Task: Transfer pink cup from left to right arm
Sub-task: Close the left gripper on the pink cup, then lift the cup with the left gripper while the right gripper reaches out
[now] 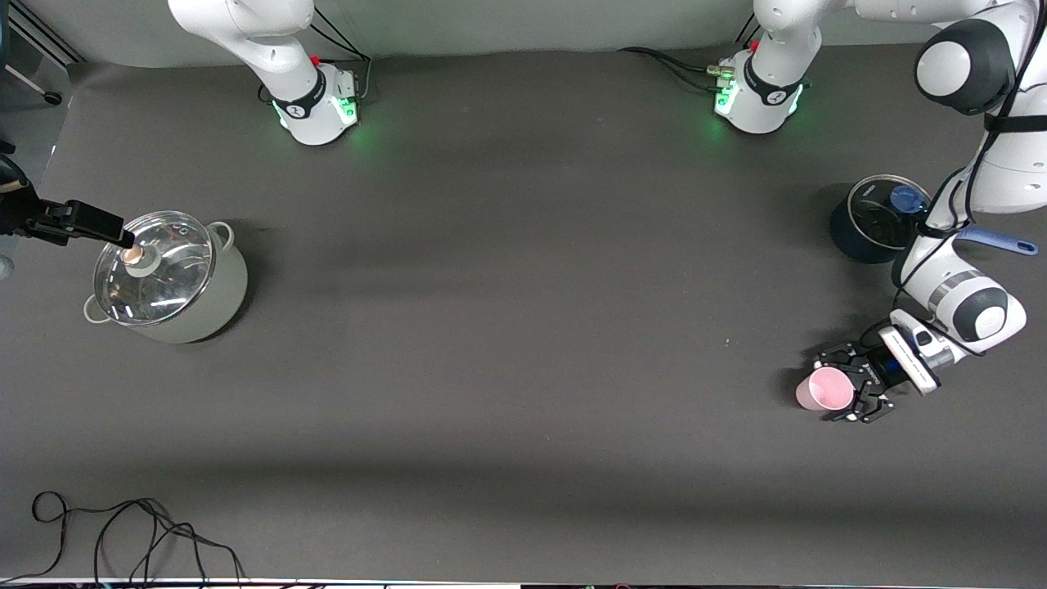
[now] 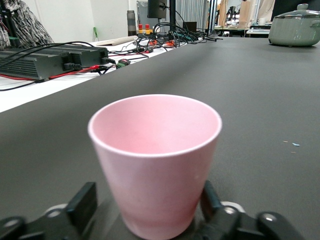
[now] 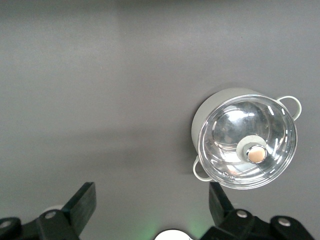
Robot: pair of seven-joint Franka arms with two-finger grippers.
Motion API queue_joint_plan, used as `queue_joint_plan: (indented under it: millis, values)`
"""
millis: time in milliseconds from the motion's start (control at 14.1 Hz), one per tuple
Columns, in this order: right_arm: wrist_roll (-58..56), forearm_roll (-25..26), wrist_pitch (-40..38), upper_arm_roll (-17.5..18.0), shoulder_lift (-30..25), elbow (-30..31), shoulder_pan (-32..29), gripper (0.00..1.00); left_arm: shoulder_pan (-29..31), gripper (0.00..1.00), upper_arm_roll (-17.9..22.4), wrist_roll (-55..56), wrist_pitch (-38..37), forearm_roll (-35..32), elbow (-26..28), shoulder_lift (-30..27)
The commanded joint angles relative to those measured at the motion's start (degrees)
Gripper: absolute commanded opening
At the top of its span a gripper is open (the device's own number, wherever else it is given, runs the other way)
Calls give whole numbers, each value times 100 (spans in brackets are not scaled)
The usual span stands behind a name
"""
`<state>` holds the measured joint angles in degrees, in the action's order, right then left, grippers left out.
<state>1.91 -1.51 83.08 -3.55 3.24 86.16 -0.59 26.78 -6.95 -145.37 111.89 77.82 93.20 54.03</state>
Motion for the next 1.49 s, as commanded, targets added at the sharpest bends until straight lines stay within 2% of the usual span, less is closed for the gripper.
queue_joint_plan:
  millis: [0, 142, 283, 496, 709, 1063, 1276, 1417]
  values:
    - [-85, -7, -91, -23, 54, -108, 33, 100, -41, 59, 36, -123, 53, 137, 40, -15]
    - [-85, -7, -91, -23, 54, -108, 33, 100, -23, 59, 36, -123, 44, 128, 40, -15]
    - [-85, -7, -91, -23, 45, -108, 33, 100, -6, 52, 36, -18, 61, 128, 40, -76]
    - [-85, -7, -91, -23, 54, -108, 33, 100, -119, 48, 44, 578, 88, 67, 49, -365]
    - [-85, -7, -91, -23, 45, -108, 33, 100, -409, 44, 27, 1220, 245, 67, 391, -1015]
    - [116, -86, -152, -23, -34, -117, 42, 100, -1261, 42, 27, 3108, 641, 128, 1050, -2386]
    - [537, -95, -214, 38, -51, -134, 50, 100, -1840, 41, -8, 4145, 1018, 294, 1411, -3168]
    - [1203, -356, -205, 56, -51, -143, 277, 100, -2262, 41, -8, 4918, 1256, 392, 1490, -3634]
